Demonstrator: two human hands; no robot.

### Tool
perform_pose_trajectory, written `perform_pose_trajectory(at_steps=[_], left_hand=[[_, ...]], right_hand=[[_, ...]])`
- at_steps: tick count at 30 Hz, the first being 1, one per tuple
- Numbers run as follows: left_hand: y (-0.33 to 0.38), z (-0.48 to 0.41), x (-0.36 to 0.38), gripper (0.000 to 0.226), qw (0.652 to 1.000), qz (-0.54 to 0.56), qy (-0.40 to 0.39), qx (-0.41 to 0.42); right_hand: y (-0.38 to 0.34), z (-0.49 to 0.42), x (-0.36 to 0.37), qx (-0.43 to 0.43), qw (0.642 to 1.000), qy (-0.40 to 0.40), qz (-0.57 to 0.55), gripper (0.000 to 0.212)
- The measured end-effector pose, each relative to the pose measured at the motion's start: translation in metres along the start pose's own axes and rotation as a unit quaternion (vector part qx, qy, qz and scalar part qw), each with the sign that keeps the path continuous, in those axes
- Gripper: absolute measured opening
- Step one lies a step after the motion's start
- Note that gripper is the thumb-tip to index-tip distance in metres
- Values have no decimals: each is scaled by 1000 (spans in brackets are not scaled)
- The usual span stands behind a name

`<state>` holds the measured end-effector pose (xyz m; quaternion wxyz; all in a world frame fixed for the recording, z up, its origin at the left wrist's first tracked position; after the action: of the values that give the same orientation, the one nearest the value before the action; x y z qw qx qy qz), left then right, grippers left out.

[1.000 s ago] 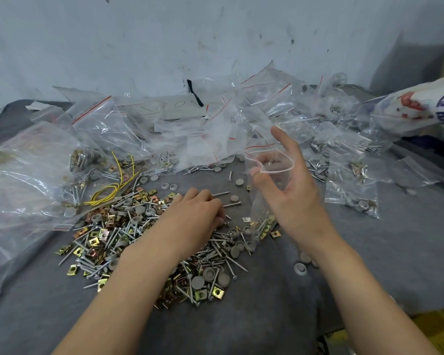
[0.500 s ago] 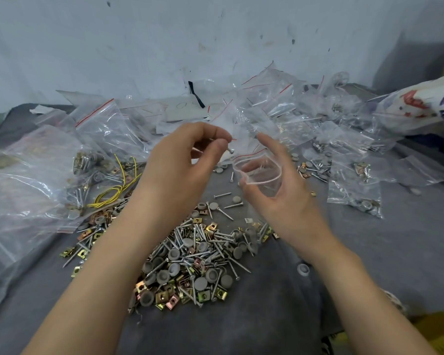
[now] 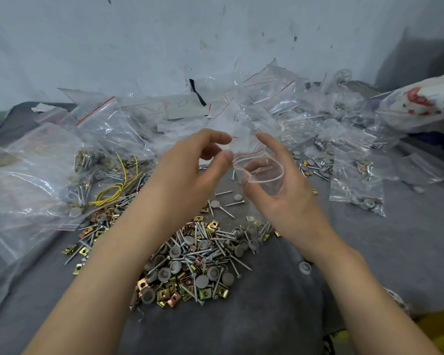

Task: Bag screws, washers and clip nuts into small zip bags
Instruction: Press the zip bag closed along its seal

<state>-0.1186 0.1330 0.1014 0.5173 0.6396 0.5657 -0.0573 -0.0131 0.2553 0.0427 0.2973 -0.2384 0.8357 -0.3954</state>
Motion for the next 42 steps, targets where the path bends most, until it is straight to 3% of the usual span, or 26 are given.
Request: perform_pose_trajectory(at_steps=[5,8,15,22,27,30,33,36,42], left_hand=[[-29,14,42,24,963,-198,-184,-21],[-42,25,61,26,934,-268,-237,-10],[-52,28,80,34,923,-322,-211,11],[-40,24,87,20,913,-361,-174,69],[-42,24,90,25,902,-377,-204,51],[-39,20,79,22,922,-335,-190,31],[-38,11,53,23,964,-232,-126,-28],[-34,3,27,34,982,-171,-58,-57],[13,-6,-15,8,996,54,71,-1]], right_hand=[[-1,0,-3,-5,1000,8,-3,64],[0,-1,-5,0,1000,10,-16,63],[1,-1,-6,-1,1000,15,-24,61],[3,-1,-6,-2,1000,12,-17,63],[3,-1,-8,-6,1000,14,-20,61],[3,-1,-8,-8,1000,20,-18,59],[3,-1,-7,-6,1000,15,-13,60],[3,0,-6,-7,1000,7,-15,60],[4,0,-1,-14,1000,9,1,71]])
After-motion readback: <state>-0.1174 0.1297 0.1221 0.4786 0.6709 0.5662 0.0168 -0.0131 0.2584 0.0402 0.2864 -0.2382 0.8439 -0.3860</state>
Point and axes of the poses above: each hand's wrist, its own z-axis away from the middle knuckle, its own x-axis out of the palm, y = z × x, the point moved 8 cm from there along -z, towards the middle knuckle, and after that the axes turned 2 degrees about -z, right-handed, at the moved point
